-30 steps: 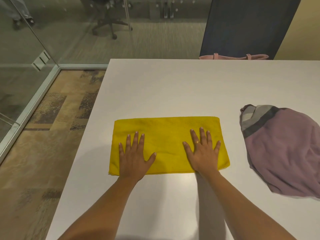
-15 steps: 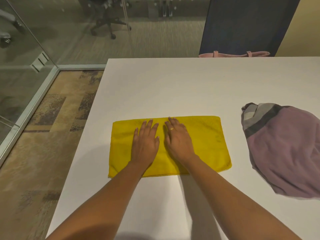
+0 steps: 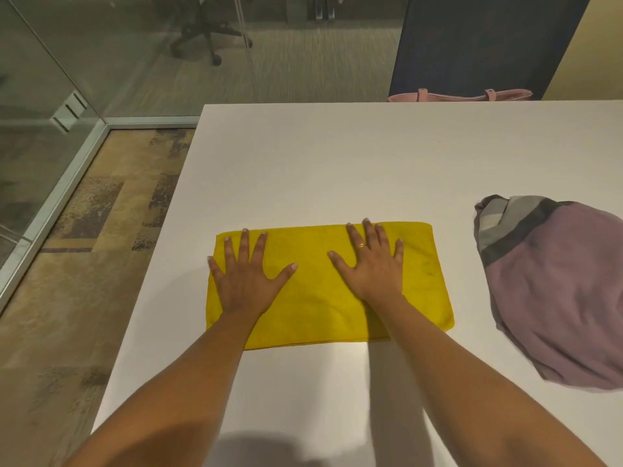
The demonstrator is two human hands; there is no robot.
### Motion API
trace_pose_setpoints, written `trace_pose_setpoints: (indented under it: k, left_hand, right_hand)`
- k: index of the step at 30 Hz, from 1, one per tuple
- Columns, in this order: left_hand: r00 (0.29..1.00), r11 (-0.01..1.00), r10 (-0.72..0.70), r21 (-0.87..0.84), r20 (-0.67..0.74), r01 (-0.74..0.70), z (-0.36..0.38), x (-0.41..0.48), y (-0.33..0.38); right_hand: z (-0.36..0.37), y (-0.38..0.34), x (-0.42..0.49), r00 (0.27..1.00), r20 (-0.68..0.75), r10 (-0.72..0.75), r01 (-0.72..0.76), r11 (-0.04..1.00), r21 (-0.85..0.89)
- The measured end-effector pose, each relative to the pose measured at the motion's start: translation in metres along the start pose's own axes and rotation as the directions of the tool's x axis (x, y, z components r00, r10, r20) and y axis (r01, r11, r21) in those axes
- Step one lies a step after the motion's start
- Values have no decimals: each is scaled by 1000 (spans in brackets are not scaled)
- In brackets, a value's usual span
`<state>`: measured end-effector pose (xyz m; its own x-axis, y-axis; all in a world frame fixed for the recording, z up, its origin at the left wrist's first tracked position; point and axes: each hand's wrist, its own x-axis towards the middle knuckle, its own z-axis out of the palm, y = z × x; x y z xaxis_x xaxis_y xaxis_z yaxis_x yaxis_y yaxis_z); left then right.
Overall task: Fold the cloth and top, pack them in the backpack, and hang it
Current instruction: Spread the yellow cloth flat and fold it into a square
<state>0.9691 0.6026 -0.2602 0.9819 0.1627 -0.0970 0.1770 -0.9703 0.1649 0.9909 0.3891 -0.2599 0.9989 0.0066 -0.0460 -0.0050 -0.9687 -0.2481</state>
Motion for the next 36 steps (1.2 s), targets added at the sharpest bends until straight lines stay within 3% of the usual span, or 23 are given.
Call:
trace_pose_setpoints:
  k: [13, 20, 23, 26, 33, 36]
  left_hand:
    - [998, 998, 17, -64, -53, -21, -4, -23, -50]
    - [995, 992, 23, -121, -98, -35, -7, -49, -50]
    - [992, 994, 67, -80, -103, -76, -7, -62, -49]
    - [995, 992, 85, -85, -55, -89, -7, -73, -49]
    - [998, 995, 52, -89, 44, -48, -25, -76, -37]
    - [997, 968, 78, -241, 20, -70, -38, -77, -22]
  right_hand:
    - [-24, 71, -37, 979, -91, 182, -180, 983, 26]
    - [-39, 77, -70, 924, -182, 337, -334, 941, 52]
    - [-46, 77, -79, 880, -145, 452, -435, 890, 135]
    - [-53, 76, -83, 848, -24, 529, -483, 792, 372]
    - [-79, 64, -80, 817, 165, 552, -526, 597, 606]
    - [-89, 50, -78, 823, 170, 541, -495, 538, 682]
